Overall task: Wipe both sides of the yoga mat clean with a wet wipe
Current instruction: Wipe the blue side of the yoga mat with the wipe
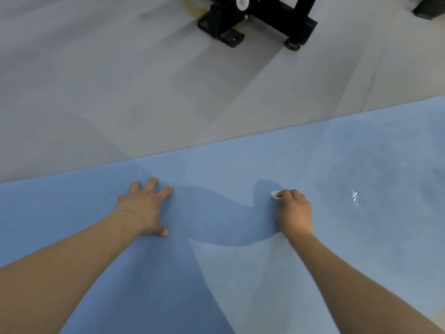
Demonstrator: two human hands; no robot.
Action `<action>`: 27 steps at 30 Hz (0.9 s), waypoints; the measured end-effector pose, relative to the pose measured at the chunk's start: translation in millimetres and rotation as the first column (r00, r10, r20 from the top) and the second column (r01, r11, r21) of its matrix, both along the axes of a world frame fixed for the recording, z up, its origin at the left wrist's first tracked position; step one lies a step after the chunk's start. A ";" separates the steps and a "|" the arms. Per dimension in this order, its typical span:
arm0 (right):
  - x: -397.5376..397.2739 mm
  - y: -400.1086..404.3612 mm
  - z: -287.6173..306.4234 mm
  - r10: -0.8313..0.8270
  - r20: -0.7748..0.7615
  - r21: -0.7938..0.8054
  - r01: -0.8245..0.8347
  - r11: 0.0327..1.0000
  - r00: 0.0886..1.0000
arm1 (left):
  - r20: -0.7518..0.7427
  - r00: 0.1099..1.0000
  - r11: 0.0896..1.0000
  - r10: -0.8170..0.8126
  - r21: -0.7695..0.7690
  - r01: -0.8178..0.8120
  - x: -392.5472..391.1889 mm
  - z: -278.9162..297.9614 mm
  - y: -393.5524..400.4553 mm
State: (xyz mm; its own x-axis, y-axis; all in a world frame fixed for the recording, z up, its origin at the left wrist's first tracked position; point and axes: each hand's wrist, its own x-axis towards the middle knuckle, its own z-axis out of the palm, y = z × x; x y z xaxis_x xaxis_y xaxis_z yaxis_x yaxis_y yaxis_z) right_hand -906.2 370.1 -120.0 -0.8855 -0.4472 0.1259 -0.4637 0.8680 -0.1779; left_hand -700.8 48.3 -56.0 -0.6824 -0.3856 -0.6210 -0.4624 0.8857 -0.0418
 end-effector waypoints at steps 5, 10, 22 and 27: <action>-12.2 -6.7 4.5 -0.348 0.171 -0.101 0.368 0.924 0.922 | 0.015 0.999 0.999 0.036 0.027 -0.036 -0.9 -3.2 4.9; 48.0 -75.6 -7.7 -0.116 0.152 -0.302 0.158 0.940 0.982 | 0.031 0.998 0.997 0.058 0.056 -0.060 -4.8 -2.1 6.4; -18.4 -17.3 -2.8 0.065 0.010 -0.114 -0.063 0.991 0.998 | -0.040 0.998 0.999 0.048 0.015 -0.048 -3.2 4.3 -4.3; -29.9 -29.9 0.5 -0.343 0.173 -0.124 0.366 0.922 0.923 | 0.038 0.985 0.985 0.167 -0.049 -0.165 -7.5 -1.5 -13.9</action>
State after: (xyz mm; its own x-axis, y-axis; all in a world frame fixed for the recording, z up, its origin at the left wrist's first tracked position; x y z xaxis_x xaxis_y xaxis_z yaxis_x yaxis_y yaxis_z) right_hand -936.1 340.2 -119.5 -0.9959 -0.0867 0.0256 -0.0901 0.9279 -0.3617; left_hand -708.2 34.5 -57.5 -0.5806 -0.5196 -0.6269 -0.5999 0.7935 -0.1022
